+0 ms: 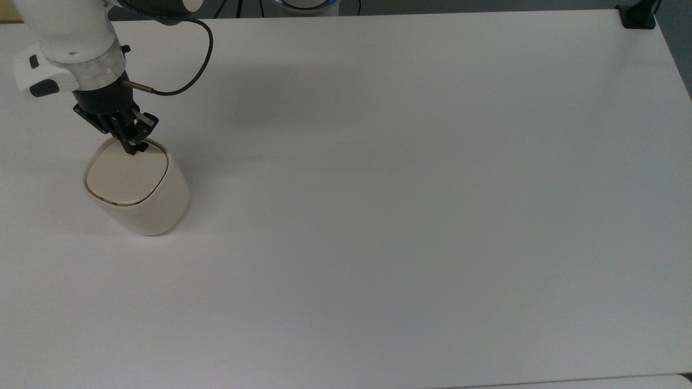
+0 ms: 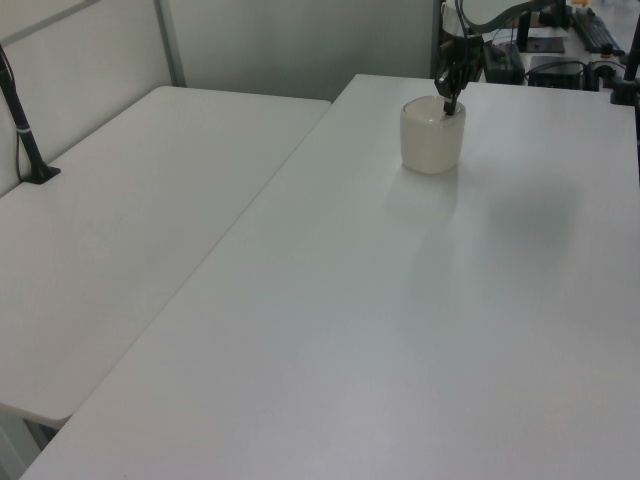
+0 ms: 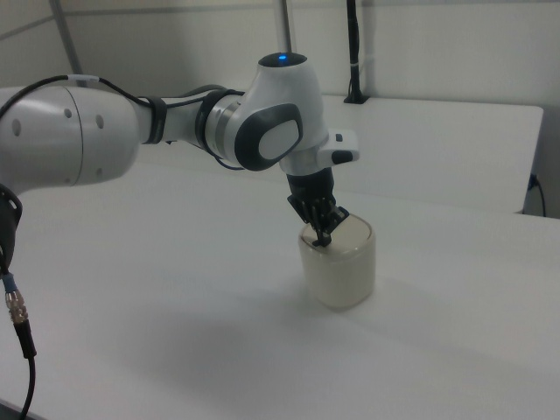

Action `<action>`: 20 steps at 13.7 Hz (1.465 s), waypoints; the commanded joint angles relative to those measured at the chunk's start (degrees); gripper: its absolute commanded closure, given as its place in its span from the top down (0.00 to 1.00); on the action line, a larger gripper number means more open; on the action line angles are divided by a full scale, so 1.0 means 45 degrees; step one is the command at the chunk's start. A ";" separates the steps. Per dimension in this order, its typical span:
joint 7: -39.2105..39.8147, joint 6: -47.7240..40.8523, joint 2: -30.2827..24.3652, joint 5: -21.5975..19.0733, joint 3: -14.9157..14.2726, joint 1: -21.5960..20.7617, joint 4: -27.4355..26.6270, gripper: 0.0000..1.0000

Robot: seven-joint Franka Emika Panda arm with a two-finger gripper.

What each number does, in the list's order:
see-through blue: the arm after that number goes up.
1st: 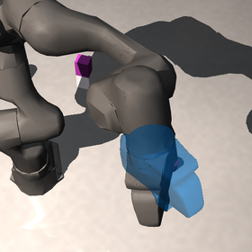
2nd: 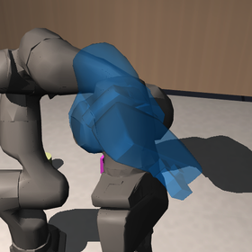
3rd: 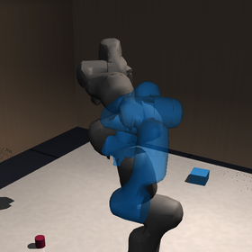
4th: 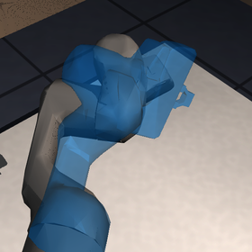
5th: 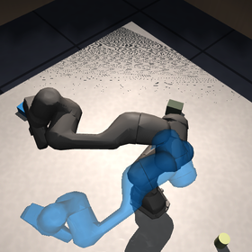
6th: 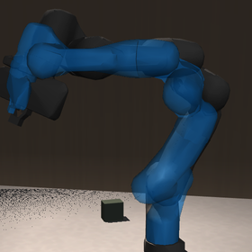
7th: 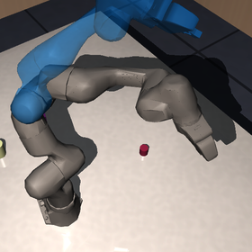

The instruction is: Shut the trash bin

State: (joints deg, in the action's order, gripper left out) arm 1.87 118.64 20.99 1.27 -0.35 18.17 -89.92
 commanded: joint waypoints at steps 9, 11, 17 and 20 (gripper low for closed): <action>0.0111 -0.2964 -0.1633 -0.0184 0.0020 -0.2041 0.0763 0.00; 0.0130 -0.4229 -0.2123 -0.0029 -0.0019 -0.3152 0.0801 0.00; 0.0130 -0.6325 -0.3531 0.0090 -0.0019 -0.4662 0.0782 0.06; 0.0169 -0.6483 -0.3649 0.0109 -0.0097 -0.4565 0.0782 0.43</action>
State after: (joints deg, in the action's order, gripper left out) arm 1.82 90.33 5.94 1.36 0.28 -2.05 -84.82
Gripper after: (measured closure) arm 0.885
